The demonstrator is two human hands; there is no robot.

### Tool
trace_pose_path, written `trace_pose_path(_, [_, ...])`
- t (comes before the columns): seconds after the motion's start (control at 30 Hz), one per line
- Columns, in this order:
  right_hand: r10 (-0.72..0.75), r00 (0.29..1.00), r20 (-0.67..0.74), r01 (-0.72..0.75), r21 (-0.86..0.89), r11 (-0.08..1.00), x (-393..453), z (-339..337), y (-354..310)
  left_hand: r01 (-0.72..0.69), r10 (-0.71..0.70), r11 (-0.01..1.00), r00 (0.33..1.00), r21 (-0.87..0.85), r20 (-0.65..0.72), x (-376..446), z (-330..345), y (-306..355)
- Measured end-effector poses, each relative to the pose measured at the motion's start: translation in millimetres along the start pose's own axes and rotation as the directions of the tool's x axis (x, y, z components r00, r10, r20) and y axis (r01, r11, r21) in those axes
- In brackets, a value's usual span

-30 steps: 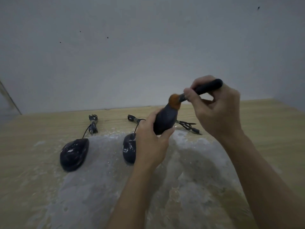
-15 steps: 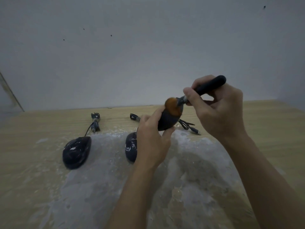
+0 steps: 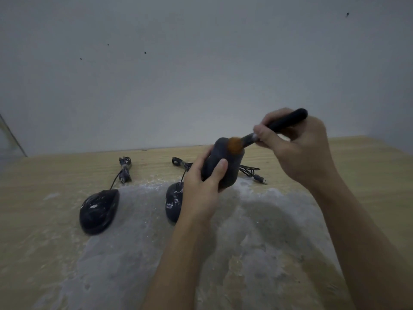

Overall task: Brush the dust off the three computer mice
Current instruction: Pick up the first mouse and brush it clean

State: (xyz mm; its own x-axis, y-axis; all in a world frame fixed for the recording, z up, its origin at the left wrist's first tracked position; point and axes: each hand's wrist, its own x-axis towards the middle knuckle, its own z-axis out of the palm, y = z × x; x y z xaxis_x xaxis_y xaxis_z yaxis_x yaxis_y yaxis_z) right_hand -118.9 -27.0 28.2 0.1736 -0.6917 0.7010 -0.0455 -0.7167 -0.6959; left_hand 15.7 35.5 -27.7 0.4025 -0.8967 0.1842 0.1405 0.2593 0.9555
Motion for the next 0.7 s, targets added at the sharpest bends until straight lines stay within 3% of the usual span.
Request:
trace_pose_path(0.03, [-0.021, 0.997, -0.076, 0.016, -0.061, 0.998, 0.6, -0.4, 1.5, 0.027, -0.028, 0.998, 0.999, -0.054, -0.017, 1.5, -0.9, -0.5])
trace_pose_path(0.1, [0.017, 0.987, -0.158, -0.008, 0.061, 0.998, 1.4, -2.7, 0.7, 0.06, -0.067, 0.989, 0.997, -0.136, -0.046, 4.3, -2.7, -0.3])
trace_pose_path(0.17, [0.084, 0.994, -0.069, -0.072, 0.16, 0.985, 1.8, -3.2, -3.3, 0.078, -0.09, 0.977, 0.995, -0.2, -0.053, 5.5, -3.7, 0.6])
trace_pose_path(0.23, [0.061, 0.998, -0.022, -0.06, 0.028, 0.998, 1.0, -1.3, 0.8, 0.103, -0.117, 0.963, 0.992, -0.248, -0.042, 4.7, -3.6, 1.7])
trace_pose_path(0.3, [0.017, 0.996, -0.091, -0.023, -0.067, 0.997, 0.2, -0.1, 2.7, 0.135, -0.149, 0.949, 0.988, -0.285, -0.027, 3.8, -3.1, 2.5])
trace_pose_path(0.4, [0.116, 0.993, 0.004, -0.115, 0.157, 0.981, -0.1, -3.4, -2.1, 0.186, -0.2, 0.919, 0.98, -0.348, -0.005, 6.0, -2.8, 2.6])
trace_pose_path(0.47, [0.089, 0.992, 0.091, -0.097, 0.089, 0.991, 0.9, -7.0, -0.9, 0.222, -0.237, 0.901, 0.971, -0.374, 0.005, 6.1, -2.5, 1.8])
trace_pose_path(0.53, [0.013, 0.999, 0.045, -0.011, -0.055, 0.998, 2.2, -8.4, 2.2, 0.268, -0.278, 0.871, 0.96, -0.412, 0.038, 5.0, -2.8, -0.4])
trace_pose_path(0.63, [0.036, 0.998, -0.048, -0.032, 0.093, 0.995, 3.0, -8.4, 3.8, 0.318, -0.308, 0.836, 0.946, -0.448, 0.096, 4.2, -1.6, -1.3])
trace_pose_path(0.7, [0.047, 0.999, -0.013, -0.045, 0.127, 0.991, 2.4, -6.5, 1.4, 0.332, -0.31, 0.82, 0.942, -0.466, 0.125, 4.3, 0.1, -0.5])
